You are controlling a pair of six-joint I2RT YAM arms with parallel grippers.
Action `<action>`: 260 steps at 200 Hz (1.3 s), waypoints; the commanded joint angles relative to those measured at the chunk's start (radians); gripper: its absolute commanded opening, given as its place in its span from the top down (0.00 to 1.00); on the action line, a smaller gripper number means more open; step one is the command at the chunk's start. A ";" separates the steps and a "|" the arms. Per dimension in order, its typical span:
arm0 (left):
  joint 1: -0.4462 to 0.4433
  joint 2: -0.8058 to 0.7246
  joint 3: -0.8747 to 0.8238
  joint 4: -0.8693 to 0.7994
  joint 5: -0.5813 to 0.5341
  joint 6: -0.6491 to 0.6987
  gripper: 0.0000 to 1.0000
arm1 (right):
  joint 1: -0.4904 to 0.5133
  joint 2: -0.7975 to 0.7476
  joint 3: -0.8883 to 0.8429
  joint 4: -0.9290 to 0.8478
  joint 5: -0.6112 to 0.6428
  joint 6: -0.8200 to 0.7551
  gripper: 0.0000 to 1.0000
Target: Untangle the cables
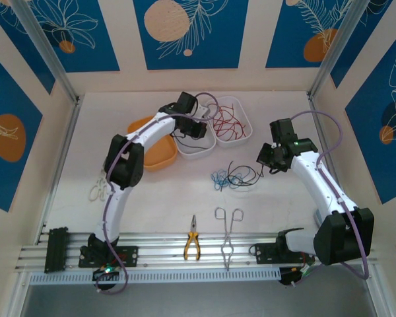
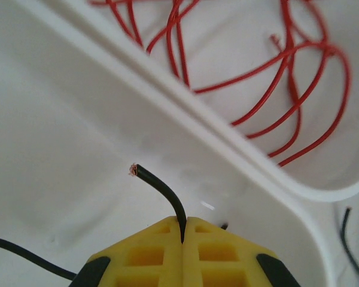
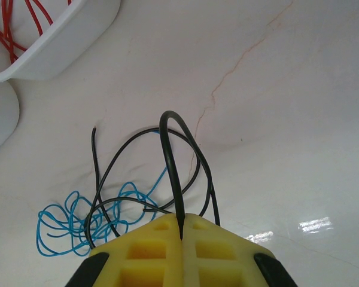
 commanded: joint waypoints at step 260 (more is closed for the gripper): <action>-0.082 -0.723 -0.683 0.562 0.008 -0.143 0.00 | 0.049 -0.122 0.142 -0.110 0.019 0.005 0.99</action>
